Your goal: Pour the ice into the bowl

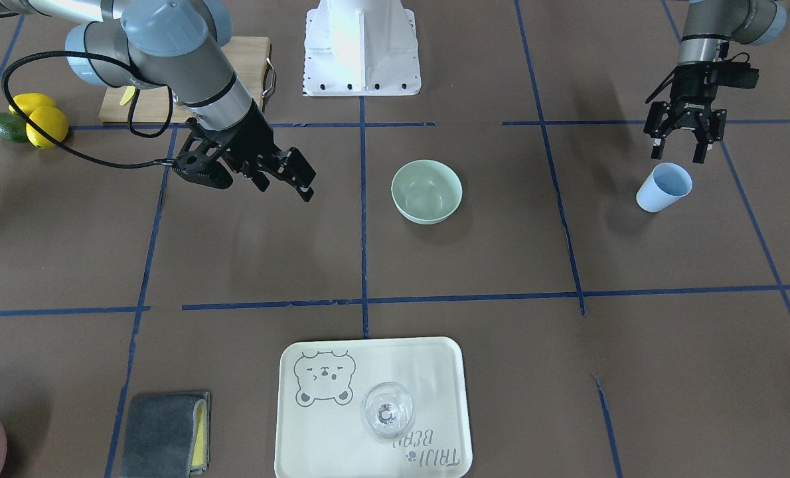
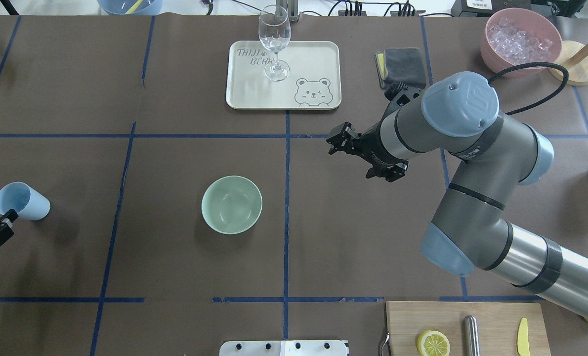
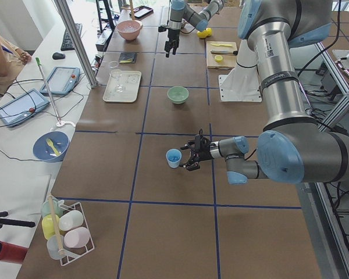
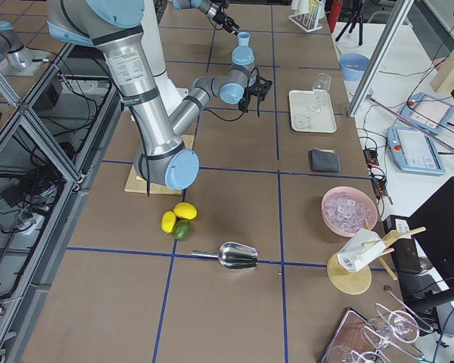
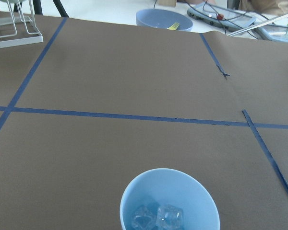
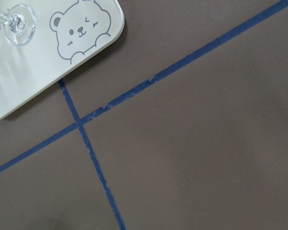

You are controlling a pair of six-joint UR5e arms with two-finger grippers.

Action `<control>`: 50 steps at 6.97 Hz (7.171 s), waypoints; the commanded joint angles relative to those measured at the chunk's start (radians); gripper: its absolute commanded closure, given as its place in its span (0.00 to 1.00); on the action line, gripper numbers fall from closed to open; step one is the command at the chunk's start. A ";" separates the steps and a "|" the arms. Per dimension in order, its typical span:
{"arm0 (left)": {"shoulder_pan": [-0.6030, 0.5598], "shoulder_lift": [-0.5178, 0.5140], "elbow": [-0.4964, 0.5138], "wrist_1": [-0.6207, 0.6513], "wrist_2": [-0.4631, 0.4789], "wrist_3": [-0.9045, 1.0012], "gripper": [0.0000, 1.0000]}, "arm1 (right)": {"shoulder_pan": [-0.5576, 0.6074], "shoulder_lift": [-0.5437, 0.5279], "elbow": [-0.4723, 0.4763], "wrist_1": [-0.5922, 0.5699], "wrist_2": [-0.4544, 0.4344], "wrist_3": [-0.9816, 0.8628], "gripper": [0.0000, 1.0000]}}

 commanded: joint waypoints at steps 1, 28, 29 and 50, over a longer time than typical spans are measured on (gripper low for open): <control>0.056 -0.050 0.088 0.002 0.120 -0.004 0.00 | 0.003 -0.004 0.007 0.000 0.001 0.000 0.00; -0.071 -0.588 0.144 -0.157 0.171 0.891 1.00 | 0.013 -0.051 0.071 -0.006 0.024 0.002 0.00; -0.033 -0.612 0.104 -0.157 0.172 1.063 1.00 | 0.016 -0.051 0.070 -0.003 0.035 0.002 0.00; -0.031 -0.830 -0.077 0.935 0.197 2.225 1.00 | 0.024 -0.071 0.060 0.000 0.078 0.003 0.00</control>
